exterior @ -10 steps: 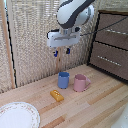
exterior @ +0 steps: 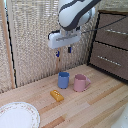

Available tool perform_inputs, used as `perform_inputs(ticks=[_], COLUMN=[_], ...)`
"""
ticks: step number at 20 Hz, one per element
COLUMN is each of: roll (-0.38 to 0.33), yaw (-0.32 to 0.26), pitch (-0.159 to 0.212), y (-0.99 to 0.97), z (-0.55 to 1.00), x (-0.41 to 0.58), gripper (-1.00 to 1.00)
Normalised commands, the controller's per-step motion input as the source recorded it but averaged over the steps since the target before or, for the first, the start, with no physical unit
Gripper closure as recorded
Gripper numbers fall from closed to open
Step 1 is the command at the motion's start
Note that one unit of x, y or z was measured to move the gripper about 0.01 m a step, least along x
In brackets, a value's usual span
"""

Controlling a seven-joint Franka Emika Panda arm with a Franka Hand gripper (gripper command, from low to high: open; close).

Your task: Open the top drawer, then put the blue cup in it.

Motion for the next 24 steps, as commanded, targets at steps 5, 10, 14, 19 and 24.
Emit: perform_inputs(ticks=[5, 10, 14, 19, 24], roll=[-0.333, -0.375, -0.375, -0.375, -0.372], yaw=[0.189, 0.117, 0.087, 0.095, 0.128], pitch=[-0.08, -0.04, -0.02, -0.036, -0.032], y=[-0.18, -0.23, -0.26, -0.24, -0.17], z=[0.04, -0.1, -0.18, -0.14, 0.0], x=[-0.174, -0.02, 0.0, 0.0, -0.022], gripper=[-1.0, -1.0, -1.0, -1.0, -1.0])
